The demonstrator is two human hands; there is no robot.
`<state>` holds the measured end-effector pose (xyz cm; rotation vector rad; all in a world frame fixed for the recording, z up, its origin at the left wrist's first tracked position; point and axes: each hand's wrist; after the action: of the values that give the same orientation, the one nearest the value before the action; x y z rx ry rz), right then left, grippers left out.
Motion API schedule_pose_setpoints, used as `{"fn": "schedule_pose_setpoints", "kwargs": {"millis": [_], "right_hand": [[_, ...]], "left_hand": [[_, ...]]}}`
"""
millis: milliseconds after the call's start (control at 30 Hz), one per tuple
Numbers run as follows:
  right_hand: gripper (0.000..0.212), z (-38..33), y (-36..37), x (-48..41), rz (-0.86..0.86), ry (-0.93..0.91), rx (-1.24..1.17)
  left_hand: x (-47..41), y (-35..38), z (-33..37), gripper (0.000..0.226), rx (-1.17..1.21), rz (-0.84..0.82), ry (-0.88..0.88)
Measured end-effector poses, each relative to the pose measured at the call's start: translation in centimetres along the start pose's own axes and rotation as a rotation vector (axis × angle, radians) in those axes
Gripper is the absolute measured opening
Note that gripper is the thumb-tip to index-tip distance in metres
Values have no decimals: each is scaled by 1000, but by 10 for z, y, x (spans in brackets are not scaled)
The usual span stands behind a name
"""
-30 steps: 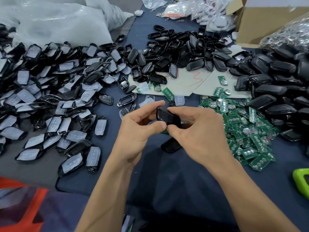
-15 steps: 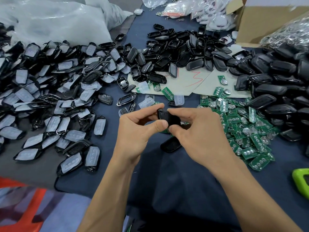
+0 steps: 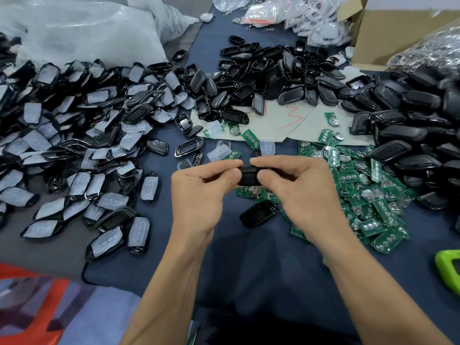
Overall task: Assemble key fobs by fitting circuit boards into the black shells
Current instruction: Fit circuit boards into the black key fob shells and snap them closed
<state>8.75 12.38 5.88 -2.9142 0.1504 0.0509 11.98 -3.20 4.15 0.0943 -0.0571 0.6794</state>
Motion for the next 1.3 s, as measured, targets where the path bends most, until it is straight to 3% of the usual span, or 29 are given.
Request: {"fn": "schedule_pose_setpoints", "kwargs": {"millis": [133, 267, 367, 533, 733, 800, 867, 1000, 1100, 1300], "right_hand": [[31, 0, -2, -6, -56, 160, -183], [31, -2, -3, 0, -51, 61, -170], [28, -4, -6, 2, -35, 20, -80], [28, -17, -20, 4, -22, -199, 200], [25, -16, -20, 11, 119, -339, 303], [27, -12, -16, 9, 129, -206, 165], [31, -9, -9, 8, 87, 68, -170], [17, -1, 2, 17, -49, 499, -609], [18, 0, 9, 23, -61, 626, -715], [18, -2, 17, 28, -63, 669, -744]], "left_hand": [[1, 0, -1, 19, -3, -71, 16], [3, 3, 0, 20, -24, -152, -14], [3, 3, 0, 20, -44, -157, 76], [5, -2, -1, 19, -49, -210, 238], [3, 0, -1, 24, 69, -253, 188], [2, 3, -2, 24, 88, -212, 114], [5, 9, -3, 28, 115, -175, 16], [15, 21, -1, 20, 159, -184, -99], [23, 28, 2, 27, 131, -119, -75], [26, 34, 9, 35, 124, 53, -101]]}}
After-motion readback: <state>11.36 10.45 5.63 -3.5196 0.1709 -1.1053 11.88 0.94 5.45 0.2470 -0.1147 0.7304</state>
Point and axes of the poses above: each hand's wrist, its own x-axis away from the middle knuckle, its own y-axis out of the palm, z = x × y, and after that the axes turned 14 degrees about z, right-handed
